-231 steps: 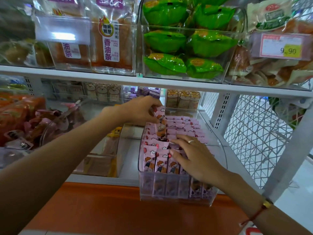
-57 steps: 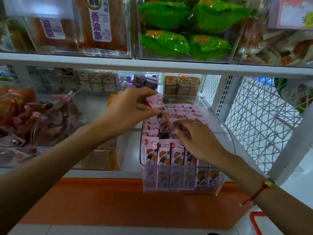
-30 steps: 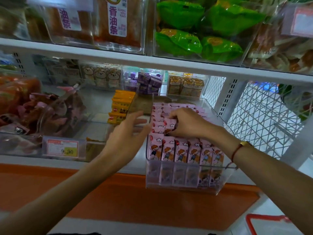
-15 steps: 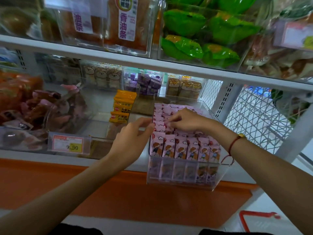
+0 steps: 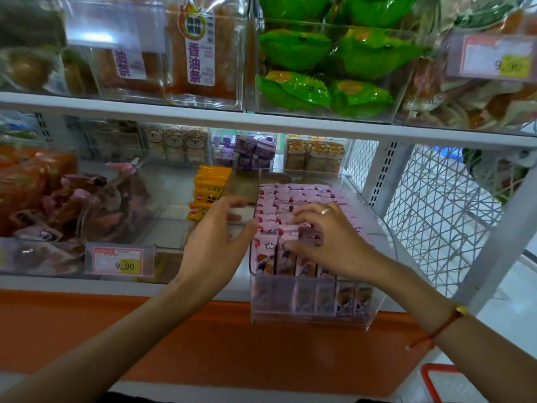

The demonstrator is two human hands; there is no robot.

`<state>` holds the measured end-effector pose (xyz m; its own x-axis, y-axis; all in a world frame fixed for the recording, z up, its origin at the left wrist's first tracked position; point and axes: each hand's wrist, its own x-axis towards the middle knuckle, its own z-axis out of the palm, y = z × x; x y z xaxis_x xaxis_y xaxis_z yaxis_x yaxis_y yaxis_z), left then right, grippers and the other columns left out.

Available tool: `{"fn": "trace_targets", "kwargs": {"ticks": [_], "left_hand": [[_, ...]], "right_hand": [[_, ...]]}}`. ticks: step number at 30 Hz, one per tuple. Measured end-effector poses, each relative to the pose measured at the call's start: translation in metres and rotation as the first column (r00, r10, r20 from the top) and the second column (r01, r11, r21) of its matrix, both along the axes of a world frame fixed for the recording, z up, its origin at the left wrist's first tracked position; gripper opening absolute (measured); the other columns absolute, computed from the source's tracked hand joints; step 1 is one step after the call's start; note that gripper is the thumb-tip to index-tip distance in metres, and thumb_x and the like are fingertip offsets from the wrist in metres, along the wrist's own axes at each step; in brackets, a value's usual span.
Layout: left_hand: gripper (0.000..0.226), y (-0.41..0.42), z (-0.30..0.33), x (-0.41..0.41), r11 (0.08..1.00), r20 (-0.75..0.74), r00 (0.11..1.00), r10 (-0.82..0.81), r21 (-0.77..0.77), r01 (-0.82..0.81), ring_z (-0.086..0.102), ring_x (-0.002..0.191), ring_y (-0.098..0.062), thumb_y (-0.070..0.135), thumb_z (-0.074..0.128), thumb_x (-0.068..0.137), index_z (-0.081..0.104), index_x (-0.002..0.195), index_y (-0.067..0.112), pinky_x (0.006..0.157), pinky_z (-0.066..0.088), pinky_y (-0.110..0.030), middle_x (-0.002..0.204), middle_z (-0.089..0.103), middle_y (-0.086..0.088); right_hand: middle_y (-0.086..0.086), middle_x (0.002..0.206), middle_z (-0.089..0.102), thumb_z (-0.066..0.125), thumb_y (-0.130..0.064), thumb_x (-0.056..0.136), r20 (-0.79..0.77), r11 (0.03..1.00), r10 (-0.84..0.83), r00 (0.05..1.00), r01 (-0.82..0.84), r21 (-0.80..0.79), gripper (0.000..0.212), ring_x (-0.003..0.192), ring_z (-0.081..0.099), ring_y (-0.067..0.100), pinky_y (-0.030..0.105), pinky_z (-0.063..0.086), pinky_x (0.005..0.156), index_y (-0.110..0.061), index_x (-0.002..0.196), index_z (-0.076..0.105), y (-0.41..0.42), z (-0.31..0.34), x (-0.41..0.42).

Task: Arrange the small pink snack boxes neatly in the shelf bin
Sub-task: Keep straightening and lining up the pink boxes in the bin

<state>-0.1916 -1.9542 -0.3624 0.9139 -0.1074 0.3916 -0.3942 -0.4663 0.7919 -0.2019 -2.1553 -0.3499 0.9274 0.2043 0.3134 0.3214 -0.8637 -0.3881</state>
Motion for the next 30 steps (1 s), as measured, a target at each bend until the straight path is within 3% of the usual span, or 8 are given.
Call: {"fn": "trace_targets", "kwargs": {"ticks": [4,6,9,13,19,23,26,30], "left_hand": [[0.043,-0.008,0.012,-0.012,0.999,0.166,0.985,-0.047,-0.005,0.049,0.051,0.104,0.004,0.034,0.061,0.090,0.046,0.130,0.032,0.084,0.043,-0.018,0.112,0.050,0.027],[0.050,-0.014,0.013,-0.016,0.993,0.175,0.978,-0.113,0.045,0.106,0.047,0.112,0.003,0.039,0.063,0.087,0.043,0.133,0.034,0.091,0.042,-0.020,0.120,0.049,0.024],[0.059,-0.022,0.010,-0.020,0.982,0.174,0.969,-0.175,0.106,0.158,0.046,0.117,0.004,0.046,0.065,0.083,0.042,0.136,0.035,0.097,0.043,-0.025,0.127,0.049,0.022],[0.053,-0.025,0.010,-0.021,0.978,0.187,0.961,-0.205,0.078,0.193,0.055,0.102,0.008,0.054,0.065,0.075,0.053,0.124,0.038,0.087,0.048,-0.019,0.115,0.060,0.025],[0.051,-0.023,0.012,-0.022,0.987,0.243,0.957,-0.161,0.059,0.151,0.055,0.094,0.014,0.062,0.068,0.066,0.056,0.113,0.046,0.077,0.044,-0.004,0.097,0.060,0.034],[0.046,-0.019,0.013,-0.023,0.991,0.233,0.963,-0.134,0.053,0.125,0.054,0.093,0.017,0.063,0.062,0.067,0.056,0.110,0.049,0.071,0.044,-0.002,0.096,0.059,0.036],[0.045,-0.019,0.012,-0.023,0.989,0.222,0.965,-0.141,0.070,0.128,0.054,0.097,0.017,0.055,0.064,0.073,0.058,0.117,0.045,0.073,0.043,-0.005,0.100,0.059,0.035],[0.048,-0.019,0.016,-0.025,0.990,0.264,0.954,-0.140,0.063,0.128,0.054,0.104,0.011,0.052,0.065,0.079,0.052,0.125,0.042,0.083,0.046,-0.014,0.109,0.058,0.029]], "right_hand": [[-0.018,0.103,0.058,0.064,-0.030,0.086,0.061,0.846,-0.062,0.996,0.020,0.533,0.034,0.086,0.054,-0.013,0.007,0.042,0.072,-0.021,0.119,0.058,0.000,0.013,-0.009],[-0.012,0.097,0.064,0.065,-0.027,0.086,0.100,0.727,-0.102,0.990,0.005,0.686,0.028,0.081,0.060,-0.011,0.007,0.047,0.064,-0.020,0.114,0.059,0.004,0.019,-0.015],[-0.005,0.093,0.069,0.065,-0.030,0.087,0.101,0.641,-0.139,0.985,0.012,0.768,0.025,0.085,0.066,0.003,0.019,0.053,0.074,-0.022,0.110,0.061,0.008,0.024,-0.022],[-0.002,0.098,0.071,0.066,-0.029,0.085,0.003,0.479,-0.107,0.994,0.048,0.877,0.028,0.093,0.068,0.010,0.026,0.055,0.082,-0.019,0.112,0.063,0.011,0.028,-0.026],[-0.004,0.085,0.070,0.066,-0.025,0.083,-0.089,0.303,0.048,0.995,0.070,0.950,0.032,0.081,0.067,0.008,0.020,0.051,0.072,-0.013,0.113,0.063,0.011,0.028,-0.027],[-0.007,0.077,0.066,0.053,-0.019,0.093,-0.133,0.262,0.211,0.968,0.075,0.962,0.008,0.083,0.064,0.009,0.026,0.051,0.078,-0.017,0.096,0.060,0.012,0.028,-0.028],[0.000,0.088,0.067,0.052,-0.014,0.094,-0.152,0.231,0.261,0.953,0.092,0.969,0.014,0.091,0.063,0.015,0.033,0.052,0.090,-0.014,0.106,0.060,0.015,0.026,-0.029],[0.002,0.090,0.072,0.072,-0.027,0.073,-0.095,0.275,0.090,0.991,0.067,0.959,0.043,0.089,0.070,0.016,0.030,0.058,0.078,-0.012,0.112,0.060,0.019,0.028,-0.030]]}}
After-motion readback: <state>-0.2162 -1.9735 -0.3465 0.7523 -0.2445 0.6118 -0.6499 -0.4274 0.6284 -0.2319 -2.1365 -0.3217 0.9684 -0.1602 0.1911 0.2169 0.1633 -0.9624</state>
